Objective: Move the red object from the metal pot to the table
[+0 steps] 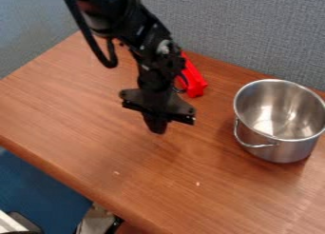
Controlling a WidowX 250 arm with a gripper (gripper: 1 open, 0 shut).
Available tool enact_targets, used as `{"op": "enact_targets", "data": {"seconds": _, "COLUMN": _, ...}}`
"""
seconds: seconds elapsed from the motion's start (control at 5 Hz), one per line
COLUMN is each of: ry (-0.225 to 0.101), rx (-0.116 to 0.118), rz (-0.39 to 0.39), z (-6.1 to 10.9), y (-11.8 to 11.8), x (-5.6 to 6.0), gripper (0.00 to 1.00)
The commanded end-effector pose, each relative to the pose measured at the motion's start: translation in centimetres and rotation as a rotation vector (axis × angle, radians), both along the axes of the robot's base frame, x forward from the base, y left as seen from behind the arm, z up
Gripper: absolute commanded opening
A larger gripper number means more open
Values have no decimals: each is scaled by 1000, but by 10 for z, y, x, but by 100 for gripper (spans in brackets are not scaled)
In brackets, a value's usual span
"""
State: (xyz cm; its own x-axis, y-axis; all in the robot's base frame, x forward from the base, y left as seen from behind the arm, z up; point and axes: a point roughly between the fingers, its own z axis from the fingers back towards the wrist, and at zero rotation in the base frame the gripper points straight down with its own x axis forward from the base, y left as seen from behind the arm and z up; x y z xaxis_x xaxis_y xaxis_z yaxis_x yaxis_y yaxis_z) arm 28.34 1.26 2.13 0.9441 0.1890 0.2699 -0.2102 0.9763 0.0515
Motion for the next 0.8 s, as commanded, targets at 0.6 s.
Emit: {"op": "enact_targets", "data": {"seconds": 0.6, "ry": -108, "rx": 42, "rz": -155, "z": 22, "y": -18, "x": -14, "gripper": 0}}
